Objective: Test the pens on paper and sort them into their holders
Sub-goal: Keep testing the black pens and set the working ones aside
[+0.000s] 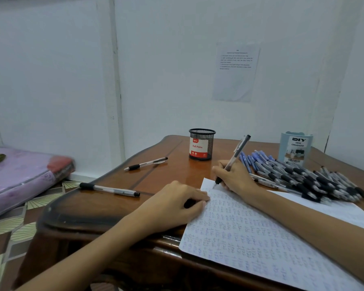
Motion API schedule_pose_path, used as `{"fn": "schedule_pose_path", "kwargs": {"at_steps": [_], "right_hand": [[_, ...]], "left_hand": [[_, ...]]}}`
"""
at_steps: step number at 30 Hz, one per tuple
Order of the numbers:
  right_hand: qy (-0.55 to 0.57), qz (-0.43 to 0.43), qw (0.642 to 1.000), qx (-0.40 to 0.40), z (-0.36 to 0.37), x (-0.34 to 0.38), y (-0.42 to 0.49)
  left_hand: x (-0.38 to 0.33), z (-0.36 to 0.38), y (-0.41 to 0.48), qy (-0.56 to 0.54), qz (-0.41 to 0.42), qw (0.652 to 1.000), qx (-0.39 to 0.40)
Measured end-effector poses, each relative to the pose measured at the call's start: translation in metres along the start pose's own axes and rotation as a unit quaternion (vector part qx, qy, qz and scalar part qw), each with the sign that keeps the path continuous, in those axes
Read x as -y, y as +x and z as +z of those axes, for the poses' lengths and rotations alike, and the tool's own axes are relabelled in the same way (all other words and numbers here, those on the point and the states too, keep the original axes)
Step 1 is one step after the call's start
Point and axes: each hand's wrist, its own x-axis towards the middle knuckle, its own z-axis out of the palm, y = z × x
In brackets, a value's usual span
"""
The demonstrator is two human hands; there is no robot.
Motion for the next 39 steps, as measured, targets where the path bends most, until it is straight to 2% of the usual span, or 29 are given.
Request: {"fn": "schedule_pose_path", "kwargs": {"at_steps": [7, 13, 17, 21, 32, 36, 39], "right_hand": [[-0.031, -0.028, 0.999, 0.001, 0.000, 0.002, -0.002], [0.078, 0.028, 0.996, 0.011, -0.003, 0.011, -0.007], [0.129, 0.017, 0.991, -0.022, -0.009, 0.014, -0.007], [0.125, 0.020, 0.991, -0.039, -0.013, 0.009, -0.003], [0.187, -0.012, 0.982, 0.011, -0.013, 0.007, -0.005], [0.150, 0.001, 0.988, 0.030, -0.012, 0.008, -0.007], [0.094, 0.054, 0.993, 0.037, -0.013, 0.005, -0.003]], "left_hand": [[-0.001, 0.000, 0.000, 0.001, 0.005, 1.000, -0.002], [0.000, 0.000, 0.000, 0.000, 0.002, 1.000, -0.001], [0.002, 0.000, 0.001, 0.002, 0.007, 1.000, -0.004], [0.003, 0.001, 0.000, 0.002, 0.009, 1.000, -0.005], [0.003, 0.000, 0.000, 0.003, -0.003, 1.000, 0.002], [0.002, 0.000, 0.000, 0.005, -0.003, 1.000, 0.009], [0.001, -0.001, 0.001, 0.008, -0.006, 1.000, 0.007]]}}
